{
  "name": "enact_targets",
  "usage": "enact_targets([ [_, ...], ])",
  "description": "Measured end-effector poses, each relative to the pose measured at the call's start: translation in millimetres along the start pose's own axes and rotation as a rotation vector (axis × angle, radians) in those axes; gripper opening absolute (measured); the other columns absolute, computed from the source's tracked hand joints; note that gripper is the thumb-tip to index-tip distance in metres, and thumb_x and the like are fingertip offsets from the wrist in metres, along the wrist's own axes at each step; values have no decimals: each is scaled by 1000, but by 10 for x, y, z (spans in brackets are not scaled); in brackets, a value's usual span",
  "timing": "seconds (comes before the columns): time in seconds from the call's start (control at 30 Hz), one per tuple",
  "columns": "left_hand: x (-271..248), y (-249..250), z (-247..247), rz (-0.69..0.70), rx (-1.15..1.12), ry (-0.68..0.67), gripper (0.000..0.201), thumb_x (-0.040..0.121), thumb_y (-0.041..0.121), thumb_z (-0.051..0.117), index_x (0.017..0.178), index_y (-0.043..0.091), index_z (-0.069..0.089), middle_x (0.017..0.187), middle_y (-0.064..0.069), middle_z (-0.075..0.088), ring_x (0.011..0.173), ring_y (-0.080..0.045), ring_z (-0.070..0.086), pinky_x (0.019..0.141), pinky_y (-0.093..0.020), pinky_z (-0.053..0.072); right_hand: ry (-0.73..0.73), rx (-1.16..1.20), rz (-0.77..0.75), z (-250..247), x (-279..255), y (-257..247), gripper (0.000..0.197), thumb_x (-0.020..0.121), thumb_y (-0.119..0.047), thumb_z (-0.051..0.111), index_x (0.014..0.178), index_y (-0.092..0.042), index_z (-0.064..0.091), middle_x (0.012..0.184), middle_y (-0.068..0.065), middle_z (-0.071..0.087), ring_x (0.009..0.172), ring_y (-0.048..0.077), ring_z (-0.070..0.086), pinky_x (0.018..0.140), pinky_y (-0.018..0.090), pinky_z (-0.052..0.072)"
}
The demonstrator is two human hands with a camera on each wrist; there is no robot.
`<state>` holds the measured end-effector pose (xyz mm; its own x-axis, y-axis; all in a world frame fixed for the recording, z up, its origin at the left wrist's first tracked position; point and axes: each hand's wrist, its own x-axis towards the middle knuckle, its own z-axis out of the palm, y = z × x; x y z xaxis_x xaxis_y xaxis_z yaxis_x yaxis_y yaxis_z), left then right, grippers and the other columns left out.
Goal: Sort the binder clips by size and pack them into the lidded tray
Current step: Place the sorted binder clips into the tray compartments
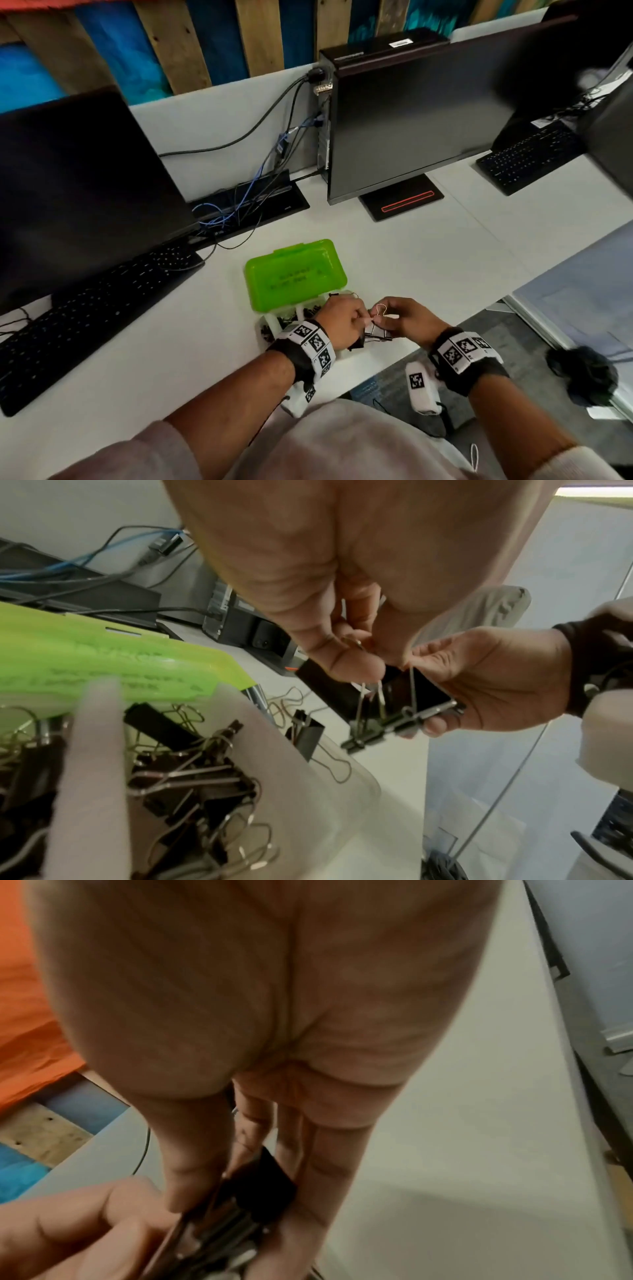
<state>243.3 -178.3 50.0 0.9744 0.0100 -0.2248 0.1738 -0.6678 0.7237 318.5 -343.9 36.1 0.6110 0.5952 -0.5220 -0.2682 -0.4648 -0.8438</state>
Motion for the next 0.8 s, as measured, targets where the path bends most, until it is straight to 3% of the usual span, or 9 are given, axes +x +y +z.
enact_targets([
  [0.13,23,-34,85,-18,36,-115,20,89,6,50,105,7,63,105,-8,55,89,-17,53,74,-16,34,-64,68,132,-9,-16,86,9,91,-1,56,83,-6,56,79,13,61,70,26,64,65,31,56],
  [0.23,50,-61,107,-32,47,-106,22,88,6,52,109,7,60,111,-9,54,98,-23,55,87,-22,43,10,7,125,71,26,137,10,92,-5,55,83,-9,55,81,18,62,72,30,63,69,38,55],
  [0.37,55,-80,169,-34,74,-106,36,86,10,60,120,15,51,124,-2,42,107,-21,54,99,-35,45,129,-142,124,120,117,152,7,92,-19,57,92,-13,52,82,11,69,66,24,66,57,29,51],
  [0.5,23,-119,212,8,113,-71,44,81,8,65,120,17,46,128,0,34,102,-24,57,93,-35,49,198,-424,24,189,162,196,17,84,-21,66,93,-19,51,91,-1,62,73,20,64,68,27,47],
  [0.6,17,-139,194,9,163,-75,42,81,4,64,117,14,47,126,-2,35,102,-24,57,90,-34,48,214,-531,-35,239,161,189,23,78,-17,71,90,-21,53,95,-2,54,74,20,64,61,14,40],
  [0.7,45,-159,172,15,228,-79,35,84,-1,56,116,12,50,124,-6,42,104,-26,55,91,-37,46,174,-627,-80,268,186,175,23,75,-12,70,87,-23,55,91,-2,60,75,16,60,61,11,37],
  [0.8,105,-212,124,39,334,-62,33,87,0,51,118,10,54,123,-9,46,115,-26,47,95,-37,43,239,-667,-125,318,209,205,25,72,-9,74,89,-21,59,86,-3,59,78,15,54,60,11,35],
])
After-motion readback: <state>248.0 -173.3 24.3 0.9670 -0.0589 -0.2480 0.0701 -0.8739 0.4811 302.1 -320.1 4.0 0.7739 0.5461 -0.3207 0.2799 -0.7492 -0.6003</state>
